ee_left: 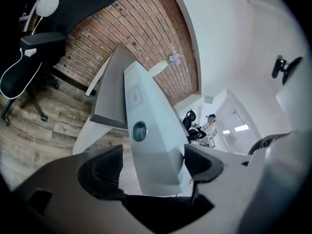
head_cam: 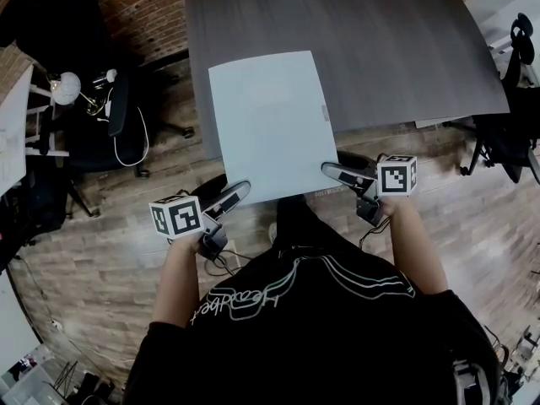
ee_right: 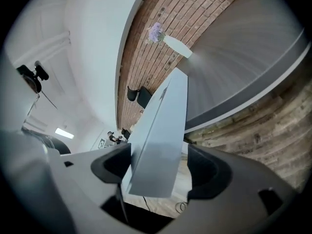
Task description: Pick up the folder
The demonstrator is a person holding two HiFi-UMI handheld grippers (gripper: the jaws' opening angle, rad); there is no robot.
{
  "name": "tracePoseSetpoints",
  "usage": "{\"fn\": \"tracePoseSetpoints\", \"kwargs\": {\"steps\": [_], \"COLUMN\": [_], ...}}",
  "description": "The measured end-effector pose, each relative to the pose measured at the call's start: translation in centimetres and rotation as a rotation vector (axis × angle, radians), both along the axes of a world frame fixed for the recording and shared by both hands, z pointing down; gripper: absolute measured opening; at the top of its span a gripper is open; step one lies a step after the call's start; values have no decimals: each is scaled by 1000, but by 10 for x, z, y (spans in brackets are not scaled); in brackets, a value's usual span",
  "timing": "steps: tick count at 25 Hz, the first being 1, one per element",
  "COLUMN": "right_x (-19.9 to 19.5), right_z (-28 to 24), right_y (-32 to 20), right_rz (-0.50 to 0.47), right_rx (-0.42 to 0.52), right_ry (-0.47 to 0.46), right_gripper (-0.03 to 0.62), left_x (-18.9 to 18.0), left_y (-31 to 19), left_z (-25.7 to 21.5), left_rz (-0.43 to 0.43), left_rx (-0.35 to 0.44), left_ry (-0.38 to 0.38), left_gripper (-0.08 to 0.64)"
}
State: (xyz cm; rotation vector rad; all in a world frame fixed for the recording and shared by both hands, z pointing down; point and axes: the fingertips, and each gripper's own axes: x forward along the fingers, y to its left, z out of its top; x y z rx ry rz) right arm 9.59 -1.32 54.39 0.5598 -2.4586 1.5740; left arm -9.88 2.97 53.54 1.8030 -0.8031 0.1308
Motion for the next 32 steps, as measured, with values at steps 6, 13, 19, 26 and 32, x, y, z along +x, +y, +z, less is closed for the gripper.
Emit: {"fn": "tracePoseSetpoints", "kwargs": {"steps": [6, 13, 19, 26, 32], "right_x": [-9, -10, -9, -10, -16], "right_z": [1, 1, 4, -8, -36], "right_y": [3, 1, 2, -1, 2], "right_rz": [-52, -39, -53, -59, -66], "right_rx": [-25, -36, -21, 28, 91], "right_ry": [-26, -60, -23, -7, -4], "right_gripper": [305, 304, 304, 304, 304], "left_x": [8, 20, 20, 20, 16], "left_y": [1, 2, 2, 1, 5], "left_z": [2, 5, 7, -1, -29], "left_rz": [28, 84, 88, 87, 85], "left_rx": [-8, 4, 1, 27, 80], "left_ry": [46, 45, 17, 9, -14], "left_gripper": [365, 365, 365, 365, 365]}}
